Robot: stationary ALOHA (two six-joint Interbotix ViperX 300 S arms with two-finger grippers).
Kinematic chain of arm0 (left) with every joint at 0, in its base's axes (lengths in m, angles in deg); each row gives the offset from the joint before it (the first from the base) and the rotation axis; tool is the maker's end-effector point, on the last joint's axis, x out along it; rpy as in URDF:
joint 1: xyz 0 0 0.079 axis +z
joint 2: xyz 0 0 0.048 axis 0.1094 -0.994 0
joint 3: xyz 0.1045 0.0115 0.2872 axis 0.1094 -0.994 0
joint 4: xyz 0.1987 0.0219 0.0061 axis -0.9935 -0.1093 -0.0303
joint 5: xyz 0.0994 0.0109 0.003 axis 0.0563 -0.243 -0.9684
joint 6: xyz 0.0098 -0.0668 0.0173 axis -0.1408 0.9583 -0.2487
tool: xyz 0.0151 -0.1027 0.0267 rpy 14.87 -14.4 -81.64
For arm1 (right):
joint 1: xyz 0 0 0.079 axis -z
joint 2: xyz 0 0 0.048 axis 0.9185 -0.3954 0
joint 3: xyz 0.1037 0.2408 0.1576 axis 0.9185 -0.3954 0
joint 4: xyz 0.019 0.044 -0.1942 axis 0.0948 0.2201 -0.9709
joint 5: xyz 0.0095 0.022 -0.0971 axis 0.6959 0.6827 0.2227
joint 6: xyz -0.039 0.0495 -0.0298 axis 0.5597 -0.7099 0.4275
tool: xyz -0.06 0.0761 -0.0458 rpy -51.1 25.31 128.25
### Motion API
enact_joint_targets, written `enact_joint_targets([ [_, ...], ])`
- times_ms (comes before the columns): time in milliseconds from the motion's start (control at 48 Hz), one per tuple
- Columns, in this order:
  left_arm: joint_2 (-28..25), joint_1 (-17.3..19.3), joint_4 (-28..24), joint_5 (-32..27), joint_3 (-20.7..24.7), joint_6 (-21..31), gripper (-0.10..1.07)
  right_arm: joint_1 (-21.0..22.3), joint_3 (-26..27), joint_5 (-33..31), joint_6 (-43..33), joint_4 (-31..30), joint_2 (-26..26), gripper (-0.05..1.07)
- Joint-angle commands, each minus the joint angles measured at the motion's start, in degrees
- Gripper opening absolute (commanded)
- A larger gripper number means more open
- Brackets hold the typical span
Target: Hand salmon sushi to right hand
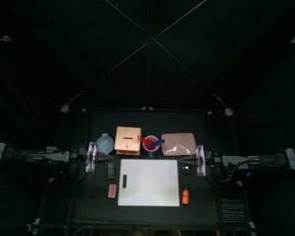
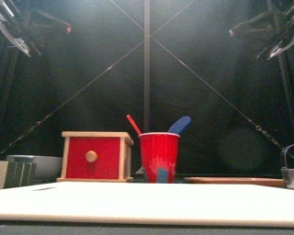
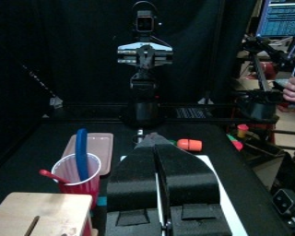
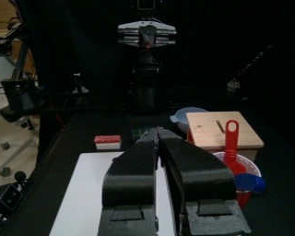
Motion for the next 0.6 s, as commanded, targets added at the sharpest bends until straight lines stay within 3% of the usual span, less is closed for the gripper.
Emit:
enact_joint_targets([
  [0,-0.9,0.8,3.8,0.4,-0.2,0.4,-0.01,0.3,0.9,0.1,0.4,-0.2,-1.3,-0.01],
  [83,-1.2,0.9,10.3,0.4,-1.1,0.4,-0.05,1.3,0.6,0.1,-0.2,-0.7,-2.3,0.0],
  [292,-1.5,0.4,25.6,-3.0,-1.2,0.4,0.02,3.4,0.1,-1.1,-0.4,-1.1,-5.6,0.01],
  [583,-4.0,-0.3,39.6,-14.0,0.5,0.4,0.36,3.3,0.3,-4.8,-1.5,2.0,-7.7,0.01],
])
